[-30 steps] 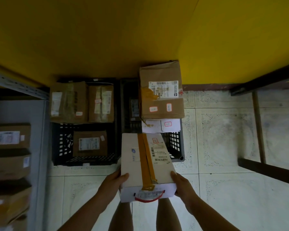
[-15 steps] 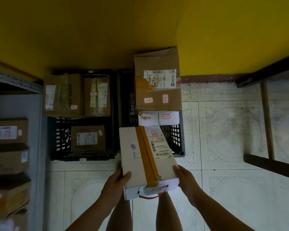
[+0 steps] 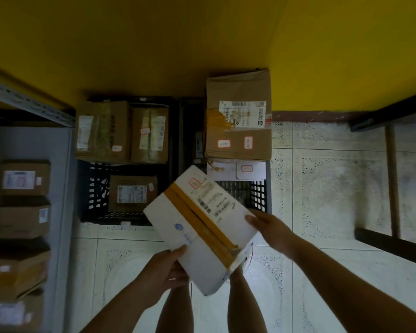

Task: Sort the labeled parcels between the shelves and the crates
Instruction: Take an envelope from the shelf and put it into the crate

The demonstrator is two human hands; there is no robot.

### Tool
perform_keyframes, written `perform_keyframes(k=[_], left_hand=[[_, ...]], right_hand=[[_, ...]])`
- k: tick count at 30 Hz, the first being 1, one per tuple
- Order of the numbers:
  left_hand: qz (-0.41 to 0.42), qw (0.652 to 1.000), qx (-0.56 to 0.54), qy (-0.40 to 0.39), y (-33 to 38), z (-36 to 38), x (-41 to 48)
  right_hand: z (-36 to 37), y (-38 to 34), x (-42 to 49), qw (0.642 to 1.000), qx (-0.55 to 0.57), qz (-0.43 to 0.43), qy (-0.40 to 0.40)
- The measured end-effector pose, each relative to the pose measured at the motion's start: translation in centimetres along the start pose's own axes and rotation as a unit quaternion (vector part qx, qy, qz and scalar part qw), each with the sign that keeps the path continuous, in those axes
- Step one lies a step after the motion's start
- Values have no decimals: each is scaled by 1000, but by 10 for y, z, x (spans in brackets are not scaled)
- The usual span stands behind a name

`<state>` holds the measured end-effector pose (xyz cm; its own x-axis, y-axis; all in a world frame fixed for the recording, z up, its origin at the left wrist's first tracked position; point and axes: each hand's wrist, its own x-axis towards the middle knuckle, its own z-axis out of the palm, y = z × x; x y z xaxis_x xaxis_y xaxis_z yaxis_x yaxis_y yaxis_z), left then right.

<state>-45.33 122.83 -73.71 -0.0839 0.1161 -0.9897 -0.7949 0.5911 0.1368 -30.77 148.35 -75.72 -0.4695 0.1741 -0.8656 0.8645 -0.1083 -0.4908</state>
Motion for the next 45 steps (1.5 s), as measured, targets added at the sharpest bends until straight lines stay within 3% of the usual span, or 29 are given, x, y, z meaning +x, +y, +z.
perform_keyframes(k=[3,7,11,16,20,25,29,34,39,45], left_hand=[[19,999,-35,10,-12,19,37],[5,996,-90,17,-41,61,70],[-18,992,-123,-35,-50,96,85],[-70,984,-149,-71,-61,107,103],[-52,978,-190,-74,-53,116,119],[-53,974,-205,-78,-50,122,122],[-68,981,-146,-105,-45,116,119],[-105,987,17,-117,-30,102,96],[35,984,176,-18,15,75,50],[117,978,172,24,77,35,-20]], right_hand=[[-20,-6,38,999,18,-26,38],[-31,9,81,990,-67,-69,107],[-31,23,99,975,-103,-47,193],[-43,40,101,973,-161,-13,167],[-45,39,112,966,-92,-64,231],[-29,42,118,953,13,-32,302],[-18,59,100,955,19,8,294],[-7,69,67,939,0,24,343],[4,35,21,932,-15,-5,362],[28,-28,-40,956,-19,-31,292]])
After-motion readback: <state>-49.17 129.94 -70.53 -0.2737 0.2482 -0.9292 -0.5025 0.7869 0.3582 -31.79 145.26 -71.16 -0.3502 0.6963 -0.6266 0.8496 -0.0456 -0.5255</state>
